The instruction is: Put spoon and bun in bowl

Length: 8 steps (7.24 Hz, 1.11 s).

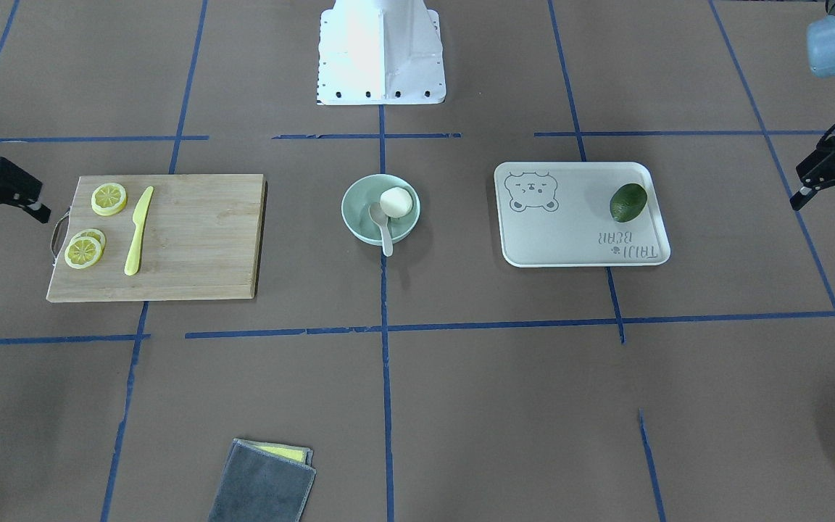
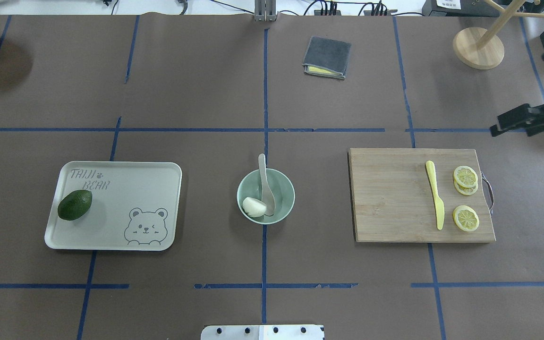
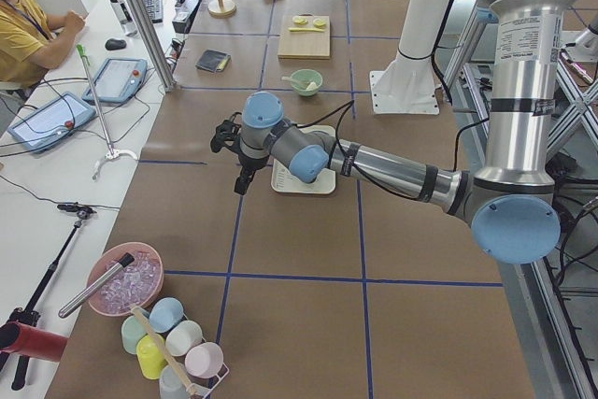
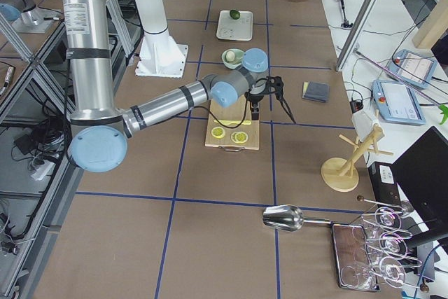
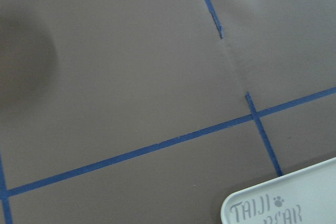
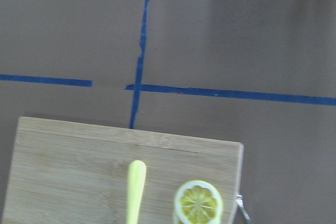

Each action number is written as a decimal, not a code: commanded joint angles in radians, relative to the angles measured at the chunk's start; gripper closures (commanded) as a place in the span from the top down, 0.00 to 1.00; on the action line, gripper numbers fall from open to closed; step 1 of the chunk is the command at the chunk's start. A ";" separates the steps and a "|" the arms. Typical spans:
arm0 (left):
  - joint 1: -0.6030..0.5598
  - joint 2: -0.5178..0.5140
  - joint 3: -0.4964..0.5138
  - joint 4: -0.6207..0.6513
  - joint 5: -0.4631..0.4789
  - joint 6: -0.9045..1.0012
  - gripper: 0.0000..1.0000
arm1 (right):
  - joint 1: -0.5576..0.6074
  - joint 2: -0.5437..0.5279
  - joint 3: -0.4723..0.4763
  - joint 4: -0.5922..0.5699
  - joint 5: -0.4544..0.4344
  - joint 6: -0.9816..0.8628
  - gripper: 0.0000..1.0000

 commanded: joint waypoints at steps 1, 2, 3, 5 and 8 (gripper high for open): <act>-0.044 0.047 0.011 -0.014 -0.009 0.036 1.00 | 0.149 -0.075 -0.112 -0.003 0.039 -0.295 1.00; -0.044 0.052 0.004 -0.011 0.013 0.036 1.00 | 0.201 -0.071 -0.188 -0.003 0.066 -0.418 1.00; -0.044 0.051 0.001 -0.005 0.004 0.034 1.00 | 0.235 -0.069 -0.226 -0.007 0.092 -0.462 1.00; -0.043 0.050 0.023 0.004 -0.008 0.036 1.00 | 0.266 -0.068 -0.226 -0.059 0.108 -0.498 1.00; -0.135 0.011 0.019 0.371 -0.036 0.100 1.00 | 0.289 -0.058 -0.217 -0.118 0.115 -0.536 1.00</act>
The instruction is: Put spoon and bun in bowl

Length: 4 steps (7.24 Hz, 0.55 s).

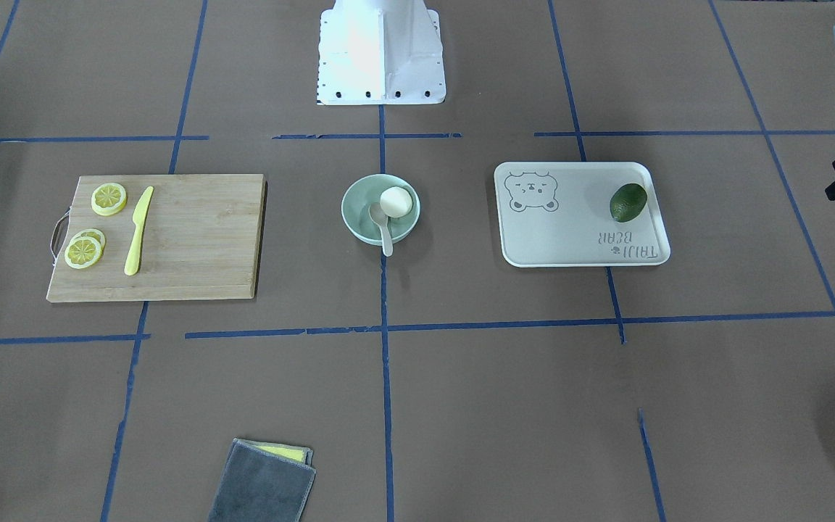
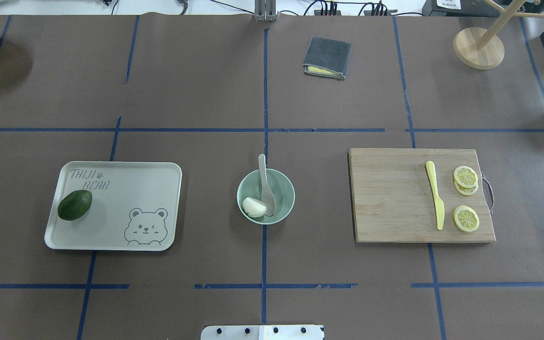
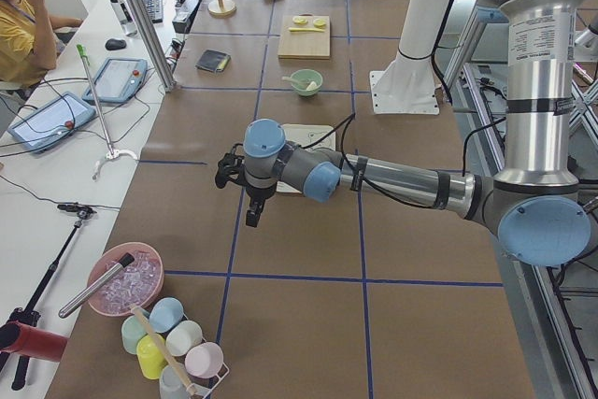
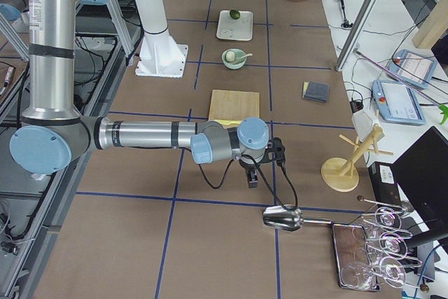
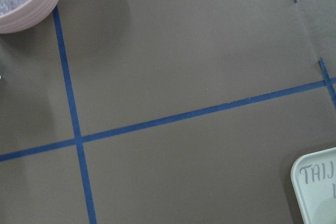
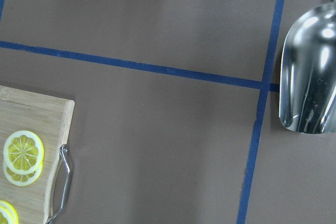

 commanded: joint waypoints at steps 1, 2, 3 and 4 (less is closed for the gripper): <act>-0.100 -0.045 0.017 0.246 -0.039 0.204 1.00 | 0.000 0.012 -0.006 -0.013 0.002 -0.009 1.00; -0.130 -0.049 0.018 0.303 -0.046 0.269 1.00 | 0.002 0.014 -0.005 -0.031 -0.006 -0.015 1.00; -0.133 -0.027 0.023 0.310 -0.047 0.337 1.00 | 0.002 0.014 -0.005 -0.036 -0.006 -0.036 1.00; -0.131 -0.007 0.064 0.299 -0.049 0.388 1.00 | 0.005 0.014 0.001 -0.038 -0.004 -0.038 1.00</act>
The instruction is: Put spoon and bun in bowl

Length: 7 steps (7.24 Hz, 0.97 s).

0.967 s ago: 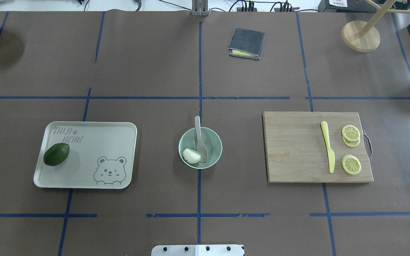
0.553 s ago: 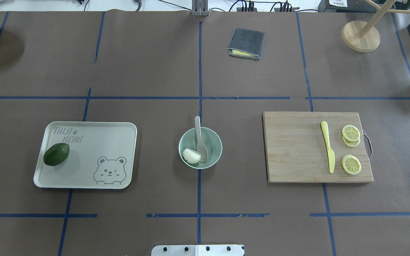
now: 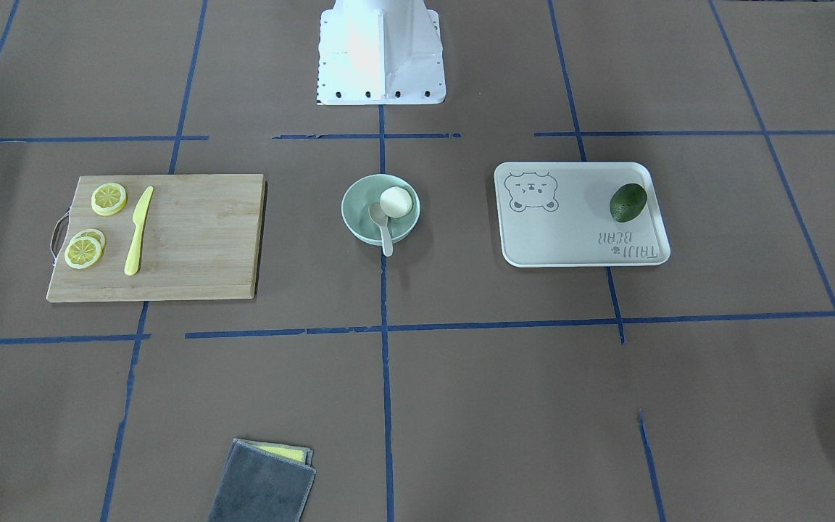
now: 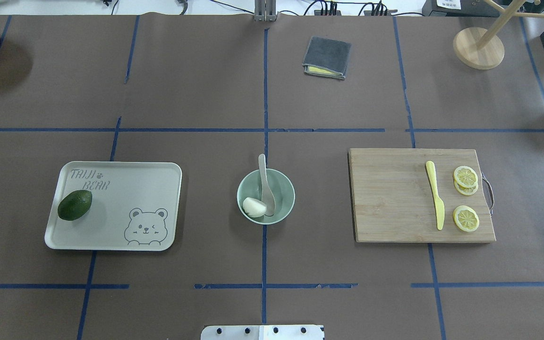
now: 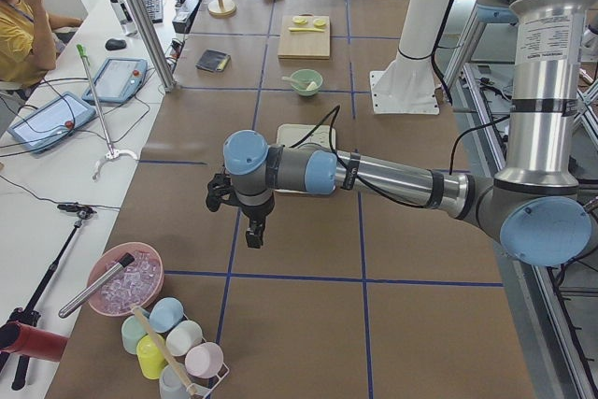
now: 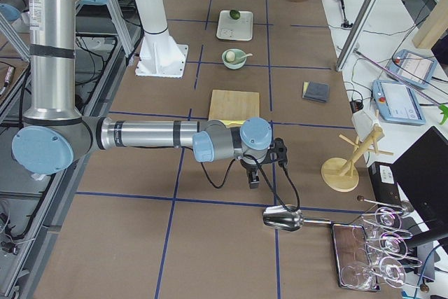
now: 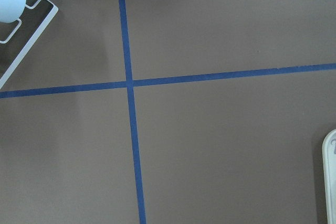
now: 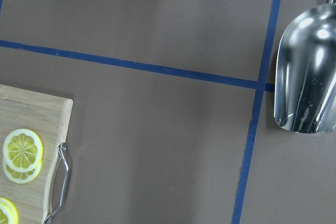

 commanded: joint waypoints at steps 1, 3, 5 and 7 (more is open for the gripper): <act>-0.006 0.014 0.082 0.003 -0.019 0.117 1.00 | 0.007 0.002 0.006 -0.022 -0.006 -0.011 1.00; -0.006 0.019 0.078 0.002 -0.028 0.116 1.00 | 0.011 0.019 0.014 -0.048 -0.004 -0.021 1.00; -0.006 0.018 0.073 0.002 -0.028 0.111 1.00 | 0.016 0.019 0.022 -0.071 -0.001 -0.055 1.00; -0.006 0.009 0.079 -0.001 -0.042 0.111 1.00 | 0.007 0.025 0.086 -0.163 -0.007 -0.060 1.00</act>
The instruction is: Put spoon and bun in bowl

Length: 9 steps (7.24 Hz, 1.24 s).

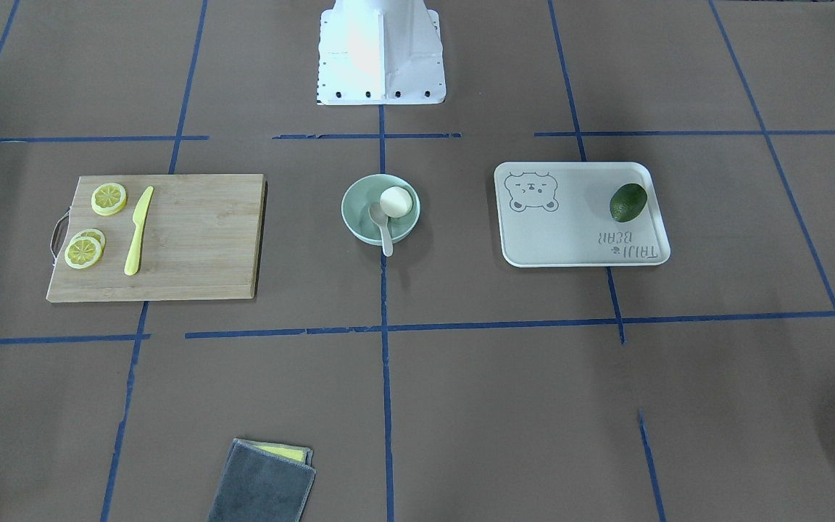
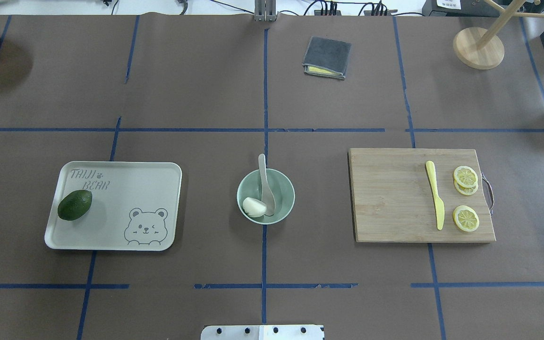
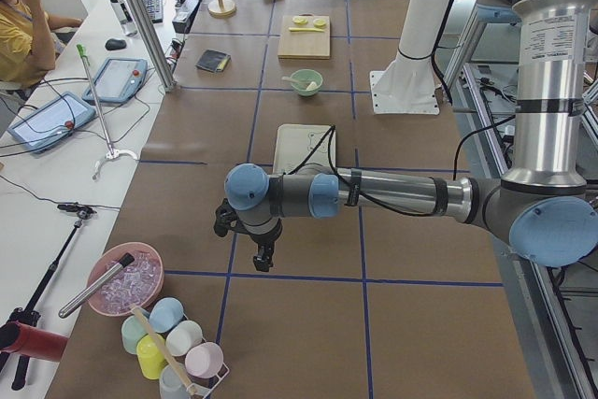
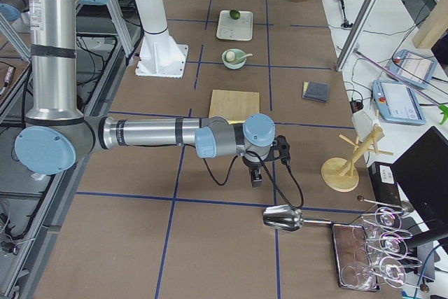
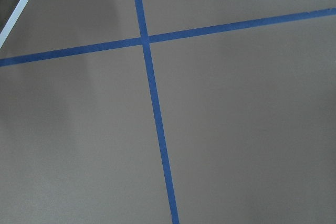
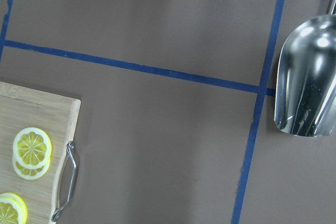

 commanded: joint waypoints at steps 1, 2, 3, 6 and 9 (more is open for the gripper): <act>0.000 -0.004 0.002 -0.002 -0.010 0.000 1.00 | -0.014 0.001 0.036 -0.045 -0.009 -0.012 1.00; 0.000 -0.004 0.001 -0.002 -0.010 0.001 1.00 | -0.024 0.000 0.036 -0.045 -0.030 -0.015 1.00; 0.000 -0.003 -0.004 -0.010 -0.010 0.003 1.00 | -0.037 -0.008 0.036 -0.045 -0.070 -0.042 1.00; 0.000 -0.003 0.008 -0.048 -0.010 -0.003 1.00 | -0.034 0.004 0.030 -0.093 -0.096 -0.062 1.00; 0.000 0.000 0.010 -0.048 -0.010 -0.005 1.00 | -0.029 0.041 0.034 -0.172 -0.079 -0.062 1.00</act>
